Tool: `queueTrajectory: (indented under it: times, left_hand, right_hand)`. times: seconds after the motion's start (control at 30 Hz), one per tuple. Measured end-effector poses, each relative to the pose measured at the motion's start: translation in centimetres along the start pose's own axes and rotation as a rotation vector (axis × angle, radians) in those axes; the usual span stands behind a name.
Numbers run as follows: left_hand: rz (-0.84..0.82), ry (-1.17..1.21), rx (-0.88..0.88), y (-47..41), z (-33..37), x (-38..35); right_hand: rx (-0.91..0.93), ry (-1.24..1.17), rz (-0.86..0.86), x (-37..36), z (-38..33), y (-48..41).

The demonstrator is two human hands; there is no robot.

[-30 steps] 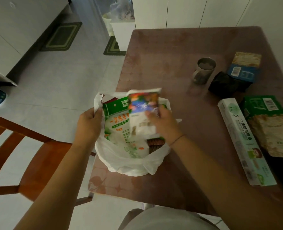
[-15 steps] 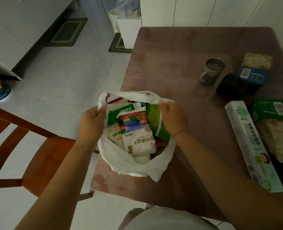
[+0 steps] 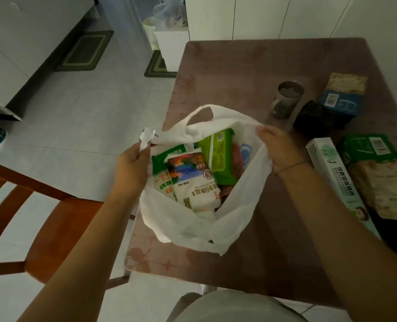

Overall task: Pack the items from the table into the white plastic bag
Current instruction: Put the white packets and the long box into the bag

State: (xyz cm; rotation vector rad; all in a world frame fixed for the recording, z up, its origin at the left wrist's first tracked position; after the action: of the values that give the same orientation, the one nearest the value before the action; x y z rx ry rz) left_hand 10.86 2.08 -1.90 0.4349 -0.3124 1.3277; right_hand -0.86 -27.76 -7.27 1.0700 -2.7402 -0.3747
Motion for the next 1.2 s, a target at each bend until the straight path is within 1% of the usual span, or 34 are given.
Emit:
queueTrajectory:
  times: [0.1, 0.2, 0.27, 0.37, 0.47, 0.53, 0.6, 0.67, 0.73, 0.8, 0.87, 0.9, 0.93, 0.97, 1.0, 1.07, 1.13, 1.2]
  left_hand:
    - [-0.058, 0.124, -0.068, -0.1, 2.1, -1.4]
    - [-0.091, 0.235, -0.095, -0.4, 3.4, -2.9]
    - [-0.127, 0.247, -0.081, -0.6, 3.7, -4.5]
    - [-0.18, 0.162, -0.041, -1.0, 3.4, -7.7]
    - [-0.215, -0.103, -0.08, -1.5, 3.7, -9.6]
    - [-0.21, -0.183, -0.15, -2.1, 5.6, -9.6]
    - [-0.216, -0.232, -0.236, -3.3, 7.9, -9.7]
    - [-0.251, -0.417, -0.335, -4.7, 10.2, -11.2]
    - [-0.361, -0.659, -0.387, -5.6, 11.5, -14.2]
    - [-0.549, -0.901, -0.39, -5.7, 11.7, -17.9]
    - [-0.73, -1.115, -0.378, -5.4, 10.8, -20.9]
    - [-0.775, -1.208, -0.381, -5.4, 10.2, -21.9]
    - [-0.775, -1.283, -0.414, -5.5, 9.8, -22.8]
    - [-0.732, -1.324, -0.47, -5.7, 9.9, -23.5]
    - [-0.647, -1.306, -0.542, -6.0, 10.6, -23.9]
    - [-0.436, -1.157, -0.639, -7.0, 12.8, -23.7]
    - [-0.294, -1.013, -0.643, -8.8, 14.4, -22.2]
    - [-0.217, -0.893, -0.558, -10.7, 14.9, -20.6]
  right_hand:
    - [0.14, -0.113, -0.108, 1.4, -5.1, 1.9]
    - [0.171, -0.182, -0.105, 2.9, -6.8, 3.1]
    - [0.13, -0.2, -0.061, 4.3, -5.9, 3.3]
    - [0.001, -0.201, 0.056, 6.8, -2.7, 3.2]
    - [-0.024, -0.231, 0.106, 8.9, -1.2, 2.7]
    - [0.004, -0.226, 0.089, 9.5, -1.3, 2.3]
    - [0.034, -0.155, 0.114, 10.3, -1.4, 1.8]
    - [0.06, -0.056, 0.182, 11.3, -1.5, 1.5]
    - [0.062, 0.039, 0.235, 12.3, -1.2, 2.0]
    - [0.031, 0.148, 0.236, 13.1, -0.2, 2.9]
    - [-0.018, 0.251, 0.194, 13.4, 0.8, 4.1]
    - [-0.028, 0.311, 0.137, 13.2, 1.3, 4.7]
    - [-0.022, 0.385, 0.065, 12.7, 1.7, 5.3]
    - [-0.016, 0.465, 0.003, 12.2, 2.3, 5.8]
    - [-0.017, 0.53, -0.025, 11.9, 2.7, 6.1]
    - [-0.011, 0.557, -0.017, 11.7, 2.7, 6.4]
    - [0.024, 0.443, -0.022, 11.1, 1.4, 6.7]
    - [0.014, 0.209, -0.063, 10.3, 0.0, 7.1]
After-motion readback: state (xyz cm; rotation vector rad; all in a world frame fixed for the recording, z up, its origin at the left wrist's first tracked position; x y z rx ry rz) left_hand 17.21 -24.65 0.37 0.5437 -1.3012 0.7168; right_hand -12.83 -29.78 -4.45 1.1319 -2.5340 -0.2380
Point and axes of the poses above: each hand's wrist, its own y-axis away from the middle knuckle, its own x-axis out of the back of the hand, z = x × y, the point moved 7 cm from there along -y, towards the middle knuckle, and after that the axes turned 5 degrees about z, right-handed, at the moved point
